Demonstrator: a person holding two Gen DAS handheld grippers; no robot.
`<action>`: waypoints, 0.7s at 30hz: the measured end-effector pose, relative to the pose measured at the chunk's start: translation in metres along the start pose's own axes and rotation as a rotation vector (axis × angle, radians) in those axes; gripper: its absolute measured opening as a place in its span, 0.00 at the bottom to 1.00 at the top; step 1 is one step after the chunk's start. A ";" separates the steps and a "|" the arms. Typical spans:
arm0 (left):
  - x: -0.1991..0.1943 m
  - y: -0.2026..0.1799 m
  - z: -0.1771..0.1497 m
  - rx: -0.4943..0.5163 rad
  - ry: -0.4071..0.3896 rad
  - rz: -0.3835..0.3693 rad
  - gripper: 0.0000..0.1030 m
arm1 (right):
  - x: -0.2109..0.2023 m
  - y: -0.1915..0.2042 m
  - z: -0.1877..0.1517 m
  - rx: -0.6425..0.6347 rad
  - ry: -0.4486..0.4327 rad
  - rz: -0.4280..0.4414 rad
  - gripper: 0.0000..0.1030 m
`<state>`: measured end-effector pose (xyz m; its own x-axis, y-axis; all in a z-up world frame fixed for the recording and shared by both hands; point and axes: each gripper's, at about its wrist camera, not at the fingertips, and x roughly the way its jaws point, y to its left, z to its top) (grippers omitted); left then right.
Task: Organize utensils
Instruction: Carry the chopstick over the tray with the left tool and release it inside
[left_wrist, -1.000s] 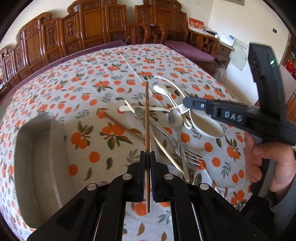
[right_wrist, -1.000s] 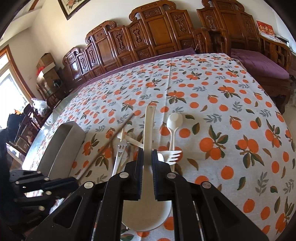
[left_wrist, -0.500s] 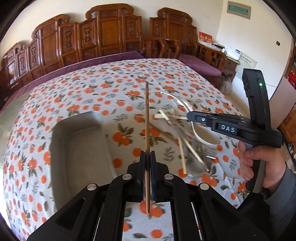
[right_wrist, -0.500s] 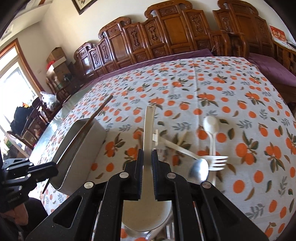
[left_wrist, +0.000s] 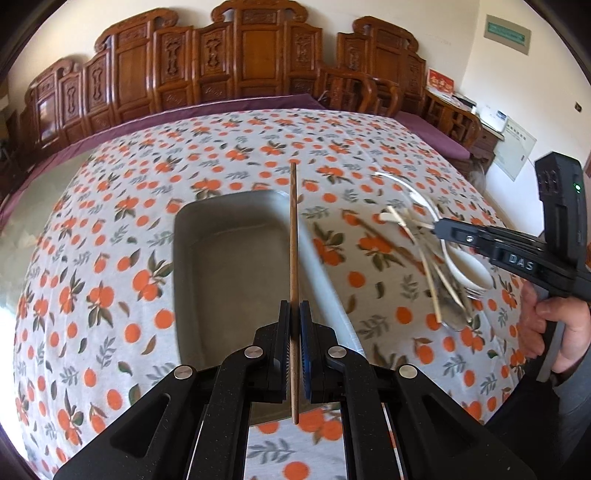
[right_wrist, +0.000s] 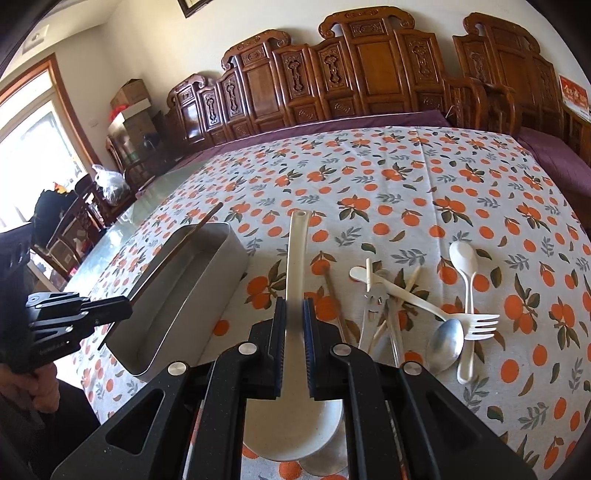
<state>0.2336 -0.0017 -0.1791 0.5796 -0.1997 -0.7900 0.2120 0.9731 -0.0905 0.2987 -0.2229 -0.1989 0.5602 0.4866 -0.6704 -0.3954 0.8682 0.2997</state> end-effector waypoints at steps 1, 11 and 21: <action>0.002 0.005 -0.002 -0.008 0.005 0.004 0.04 | 0.001 0.001 0.000 0.000 0.001 -0.004 0.10; 0.013 0.030 -0.015 -0.069 0.046 0.019 0.04 | 0.015 0.013 -0.004 -0.009 0.028 -0.003 0.10; 0.013 0.040 -0.013 -0.097 0.023 0.008 0.05 | 0.027 0.042 -0.010 -0.045 0.062 -0.002 0.10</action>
<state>0.2391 0.0357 -0.2013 0.5625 -0.1905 -0.8046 0.1297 0.9814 -0.1417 0.2903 -0.1739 -0.2110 0.5152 0.4765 -0.7124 -0.4277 0.8632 0.2681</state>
